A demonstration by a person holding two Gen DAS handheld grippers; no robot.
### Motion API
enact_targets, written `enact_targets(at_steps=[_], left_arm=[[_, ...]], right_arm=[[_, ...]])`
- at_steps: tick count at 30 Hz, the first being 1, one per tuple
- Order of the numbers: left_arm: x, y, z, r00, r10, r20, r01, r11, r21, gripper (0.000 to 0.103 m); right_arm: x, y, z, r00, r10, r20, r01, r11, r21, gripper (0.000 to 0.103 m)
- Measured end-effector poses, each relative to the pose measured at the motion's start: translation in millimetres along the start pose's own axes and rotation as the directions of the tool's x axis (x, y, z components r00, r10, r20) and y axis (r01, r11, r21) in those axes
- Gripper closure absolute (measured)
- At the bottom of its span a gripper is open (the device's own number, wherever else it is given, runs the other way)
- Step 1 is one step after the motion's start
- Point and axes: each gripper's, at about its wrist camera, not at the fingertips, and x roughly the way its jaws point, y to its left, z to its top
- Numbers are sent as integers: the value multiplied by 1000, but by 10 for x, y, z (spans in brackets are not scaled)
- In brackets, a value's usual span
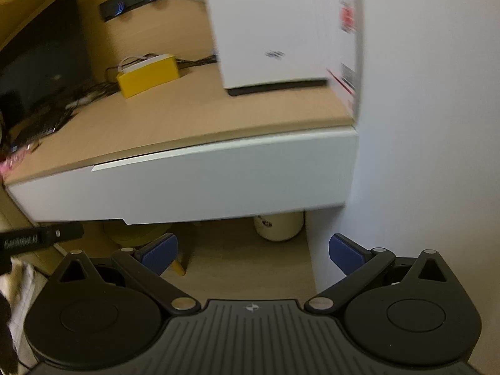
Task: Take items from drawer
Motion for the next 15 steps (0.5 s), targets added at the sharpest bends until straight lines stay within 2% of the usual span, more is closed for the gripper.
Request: enact_targets(at_steps=[3, 7, 11, 14, 15], left_arm=[[87, 300, 88, 1000, -21, 9, 22, 997, -69, 88], [208, 613, 273, 1000, -6, 4, 7, 994, -113, 88], [338, 798, 503, 999, -2, 38, 7, 992, -126, 88], [515, 877, 660, 999, -4, 35, 10, 985, -171, 88], [571, 872, 717, 999, 17, 38, -11, 986, -168, 88]], right_arm=[[170, 117, 156, 999, 42, 2, -42, 999, -14, 0], [433, 222, 283, 996, 85, -12, -85, 995, -44, 0], [644, 314, 407, 999, 35, 3, -35, 991, -132, 0], [813, 345, 535, 1000, 22, 6, -21, 996, -86, 0], [879, 357, 578, 1000, 23, 9, -22, 997, -71, 0]])
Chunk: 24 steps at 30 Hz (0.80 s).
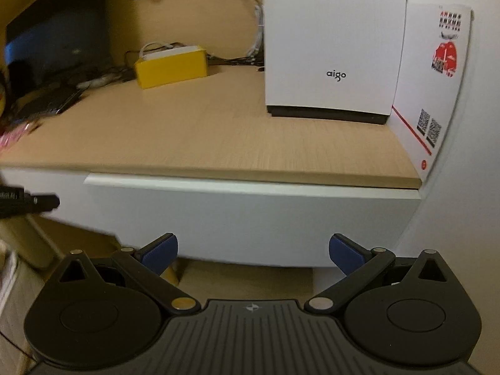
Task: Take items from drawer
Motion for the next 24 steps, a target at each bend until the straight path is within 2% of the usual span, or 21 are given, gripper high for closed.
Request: enact_targets(at_steps=[3, 7, 10, 24], left_arm=[[146, -85, 112, 998, 65, 16, -66, 997, 47, 88], [330, -161, 220, 991, 131, 1, -130, 987, 89, 88], [414, -156, 283, 991, 132, -15, -130, 987, 91, 88], [591, -210, 341, 989, 140, -54, -134, 985, 113, 87]], right_arm=[[232, 94, 126, 1000, -11, -10, 10, 1000, -17, 0], [418, 188, 232, 1000, -14, 5, 14, 997, -73, 0], [555, 170, 298, 1000, -13, -4, 13, 998, -58, 0], [935, 27, 405, 995, -103, -9, 103, 995, -3, 0]])
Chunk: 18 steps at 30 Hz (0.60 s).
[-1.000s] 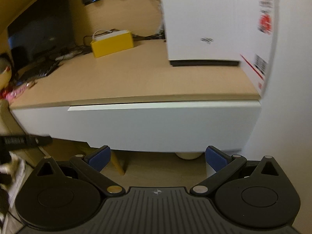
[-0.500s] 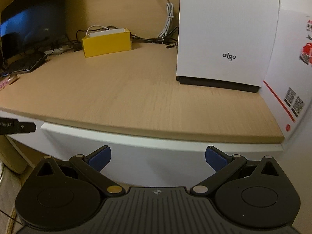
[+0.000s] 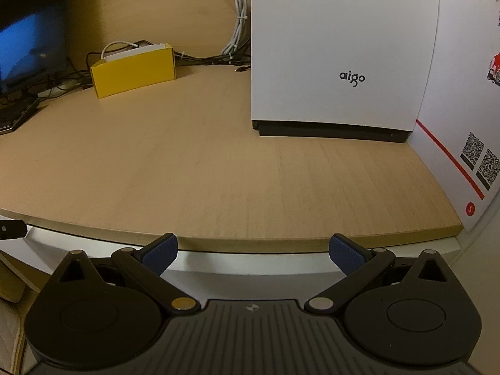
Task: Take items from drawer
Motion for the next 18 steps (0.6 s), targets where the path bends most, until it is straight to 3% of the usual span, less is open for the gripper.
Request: enact_targets(at_steps=[13, 18], left_arm=[[38, -16, -22, 1000, 5, 18, -5, 1000, 9, 82], [52, -38, 17, 1000, 14, -14, -14, 999, 41, 82]], right_arm=[[65, -34, -74, 1000, -12, -7, 12, 1000, 7, 0], [73, -30, -65, 1000, -11, -20, 11, 1000, 13, 0]])
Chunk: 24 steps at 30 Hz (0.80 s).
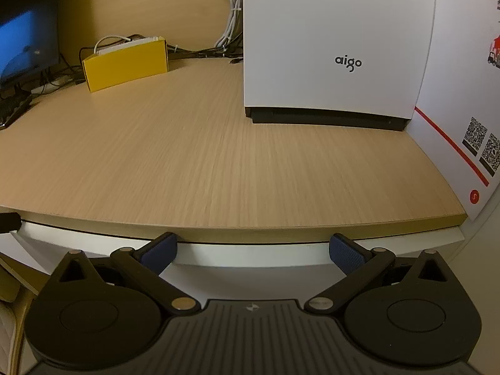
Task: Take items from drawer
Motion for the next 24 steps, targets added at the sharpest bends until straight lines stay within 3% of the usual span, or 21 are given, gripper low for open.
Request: enact_targets(at_steps=[16, 19, 22, 24], left_arm=[[-121, -11, -88, 999, 8, -36, -8, 1000, 20, 80], [-174, -5, -109, 999, 10, -32, -10, 1000, 2, 86], [-312, -124, -103, 1000, -16, 23, 16, 999, 34, 85], [-321, -274, -85, 998, -65, 19, 64, 996, 68, 85]], right_arm=[[-68, -2, -14, 998, -4, -57, 5, 1000, 9, 0], [-79, -4, 15, 996, 13, -85, -13, 1000, -1, 0], [-95, -49, 39, 995, 45, -85, -44, 999, 10, 0], [-87, -88, 44, 998, 7, -68, -6, 1000, 19, 0]])
